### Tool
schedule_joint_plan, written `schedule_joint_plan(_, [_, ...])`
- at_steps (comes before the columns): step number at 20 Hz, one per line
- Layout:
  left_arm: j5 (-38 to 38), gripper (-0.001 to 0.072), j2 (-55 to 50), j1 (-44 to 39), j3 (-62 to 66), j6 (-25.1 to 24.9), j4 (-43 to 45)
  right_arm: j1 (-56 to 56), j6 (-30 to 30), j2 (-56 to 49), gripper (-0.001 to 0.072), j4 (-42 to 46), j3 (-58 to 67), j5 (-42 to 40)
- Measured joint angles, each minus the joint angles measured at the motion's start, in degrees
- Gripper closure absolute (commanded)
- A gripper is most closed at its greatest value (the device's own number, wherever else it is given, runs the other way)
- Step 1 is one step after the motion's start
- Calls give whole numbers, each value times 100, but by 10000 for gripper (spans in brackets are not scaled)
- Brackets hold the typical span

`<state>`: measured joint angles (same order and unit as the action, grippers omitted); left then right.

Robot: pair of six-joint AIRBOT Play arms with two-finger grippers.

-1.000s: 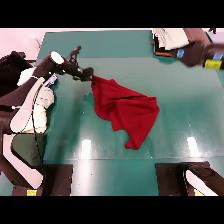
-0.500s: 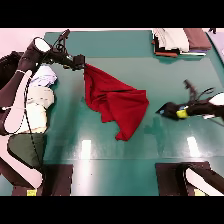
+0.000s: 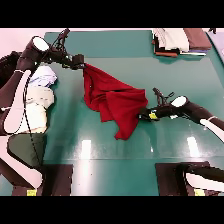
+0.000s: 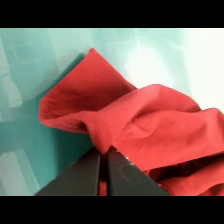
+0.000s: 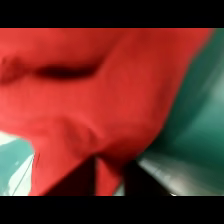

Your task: Fold the shirts.

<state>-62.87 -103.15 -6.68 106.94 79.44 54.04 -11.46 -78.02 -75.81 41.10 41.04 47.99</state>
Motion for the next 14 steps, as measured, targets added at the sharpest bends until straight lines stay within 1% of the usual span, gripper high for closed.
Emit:
schedule_joint_plan(3, [-33, 686, 155, 0, 11, 0, 42, -79, 2, -26, 694, 197, 122, -118])
schedule_joint_plan(5, [-9, 685, 455, 2, 13, 0, 254, -17, 0, 247, 694, 476, 197, -136])
schedule_joint_plan(7, [114, 685, 949, 0, 13, -2, 575, 232, -9, 739, 695, 835, 413, -15])
schedule_joint_plan(10, [437, 685, 1987, 2, 15, -72, 1051, 835, -33, 1617, 695, 1440, 1147, 525])
schedule_joint_plan(14, [697, 685, 3532, 4, 20, -269, 1322, 1604, -44, 2557, 695, 2068, 2623, 1375])
